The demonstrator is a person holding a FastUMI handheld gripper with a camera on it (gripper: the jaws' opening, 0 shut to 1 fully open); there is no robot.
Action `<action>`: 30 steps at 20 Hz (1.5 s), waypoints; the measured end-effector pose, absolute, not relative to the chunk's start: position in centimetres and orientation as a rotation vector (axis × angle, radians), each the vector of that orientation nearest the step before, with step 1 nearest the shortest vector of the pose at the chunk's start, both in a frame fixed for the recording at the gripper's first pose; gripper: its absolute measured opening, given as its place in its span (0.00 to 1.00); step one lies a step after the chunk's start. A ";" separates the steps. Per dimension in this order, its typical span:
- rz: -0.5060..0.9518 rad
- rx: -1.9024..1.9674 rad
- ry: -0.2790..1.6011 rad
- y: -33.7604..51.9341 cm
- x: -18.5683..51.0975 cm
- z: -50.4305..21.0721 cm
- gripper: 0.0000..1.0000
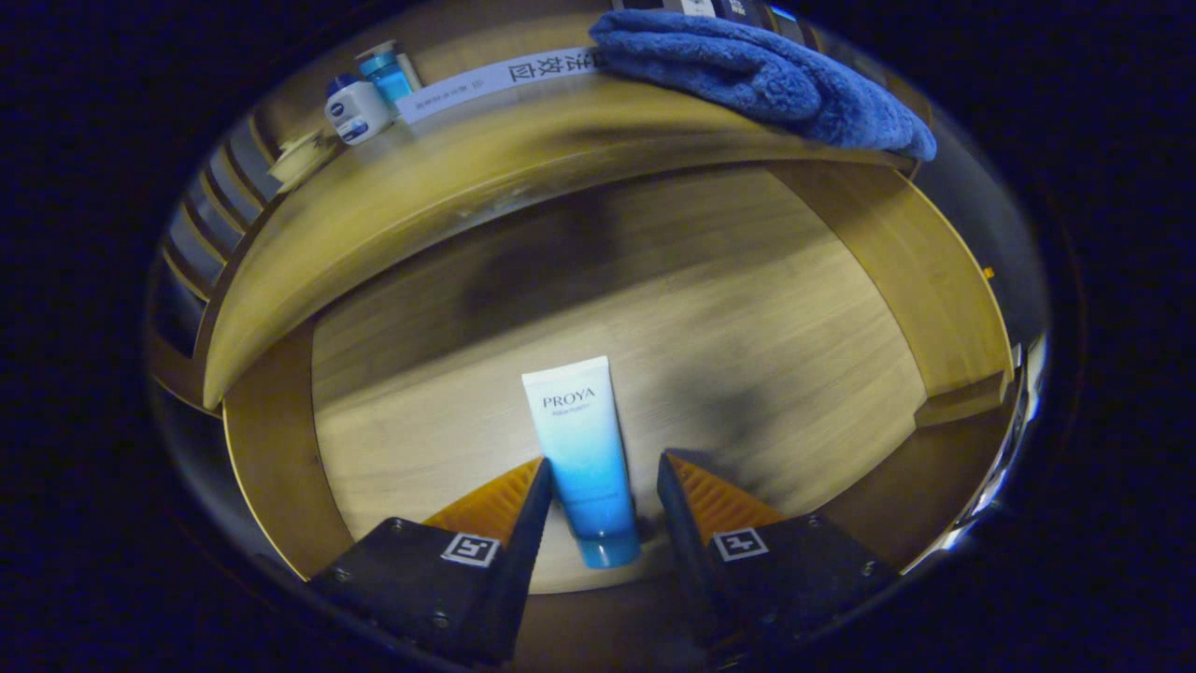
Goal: Pull open the drawer, take out the items inside it, and place them on the countertop above the cabinet.
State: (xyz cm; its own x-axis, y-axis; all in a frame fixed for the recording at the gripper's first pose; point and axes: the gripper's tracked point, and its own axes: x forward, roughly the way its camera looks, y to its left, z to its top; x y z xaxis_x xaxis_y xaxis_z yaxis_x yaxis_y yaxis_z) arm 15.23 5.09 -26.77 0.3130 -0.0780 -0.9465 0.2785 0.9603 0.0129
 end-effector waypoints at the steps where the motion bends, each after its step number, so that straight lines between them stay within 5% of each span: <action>1: -0.236 0.188 1.241 5.1 15.1 -26.8 0.68; 11: -0.279 0.165 1.270 4.6 14.9 -27.9 0.68; 14: -0.292 0.150 1.260 4.1 14.8 -27.0 0.44; 17: -0.294 0.118 1.219 4.0 15.1 -27.0 0.39; 30: -0.257 0.013 0.865 6.0 16.5 -16.3 0.38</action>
State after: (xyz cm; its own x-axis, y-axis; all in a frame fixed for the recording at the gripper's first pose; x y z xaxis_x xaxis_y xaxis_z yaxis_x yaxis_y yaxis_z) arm 16.48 6.05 -16.34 0.6196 -0.2177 -0.7541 0.2285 0.9692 -0.0921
